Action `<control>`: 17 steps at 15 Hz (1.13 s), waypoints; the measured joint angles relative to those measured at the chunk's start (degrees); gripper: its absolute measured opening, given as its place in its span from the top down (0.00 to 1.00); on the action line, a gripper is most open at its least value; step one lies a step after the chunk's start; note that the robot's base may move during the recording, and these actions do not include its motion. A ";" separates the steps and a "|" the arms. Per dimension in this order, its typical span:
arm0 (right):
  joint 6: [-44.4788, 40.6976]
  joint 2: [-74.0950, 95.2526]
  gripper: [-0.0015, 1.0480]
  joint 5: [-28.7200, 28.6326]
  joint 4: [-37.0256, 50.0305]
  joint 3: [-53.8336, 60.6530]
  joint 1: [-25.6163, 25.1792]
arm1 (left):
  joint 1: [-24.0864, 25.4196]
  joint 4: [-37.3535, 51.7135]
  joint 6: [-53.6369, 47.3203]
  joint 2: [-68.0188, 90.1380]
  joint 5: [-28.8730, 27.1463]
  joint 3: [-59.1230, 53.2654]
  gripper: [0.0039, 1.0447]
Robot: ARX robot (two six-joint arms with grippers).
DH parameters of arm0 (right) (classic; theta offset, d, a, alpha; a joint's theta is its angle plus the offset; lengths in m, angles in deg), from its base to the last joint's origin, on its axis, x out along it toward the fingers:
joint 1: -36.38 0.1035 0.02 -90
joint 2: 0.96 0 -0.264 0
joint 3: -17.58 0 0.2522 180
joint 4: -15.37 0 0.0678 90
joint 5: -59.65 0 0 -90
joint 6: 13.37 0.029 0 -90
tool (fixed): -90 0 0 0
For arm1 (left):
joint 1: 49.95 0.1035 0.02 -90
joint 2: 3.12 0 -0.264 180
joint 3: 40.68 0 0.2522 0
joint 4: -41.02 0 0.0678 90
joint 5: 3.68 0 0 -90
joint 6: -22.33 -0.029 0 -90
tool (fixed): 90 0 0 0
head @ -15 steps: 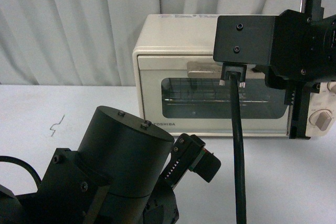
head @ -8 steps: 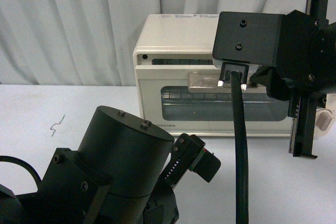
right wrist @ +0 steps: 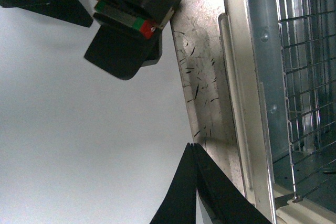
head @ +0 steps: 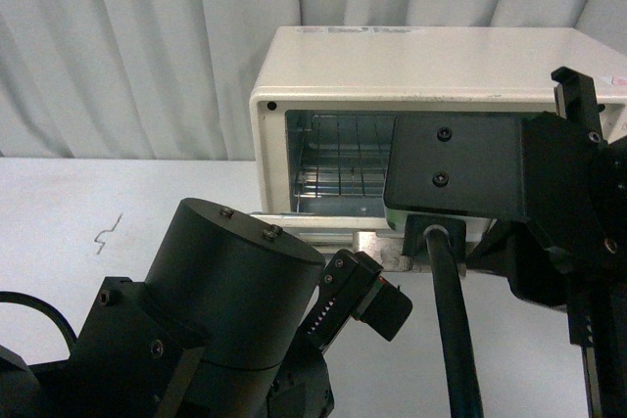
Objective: Open oven
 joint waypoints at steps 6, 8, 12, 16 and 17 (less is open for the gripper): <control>2.99 -5.55 0.69 -3.30 -3.65 -3.91 1.01 | 0.00 -0.02 0.00 0.00 -0.09 0.00 0.06; 17.09 -8.28 0.81 13.22 27.63 7.72 2.19 | -0.02 0.02 -0.02 0.00 -0.24 0.02 0.06; 49.83 -19.08 0.98 24.52 64.06 29.99 -5.64 | 0.09 -0.02 0.07 0.00 -0.48 -0.02 0.06; 57.51 -30.23 0.98 17.07 62.77 40.26 -11.93 | 0.11 -0.02 0.02 0.00 -0.42 0.00 0.06; 57.72 -33.59 0.98 15.67 62.03 41.53 -13.16 | 0.11 -0.02 0.00 0.00 -0.42 0.00 0.06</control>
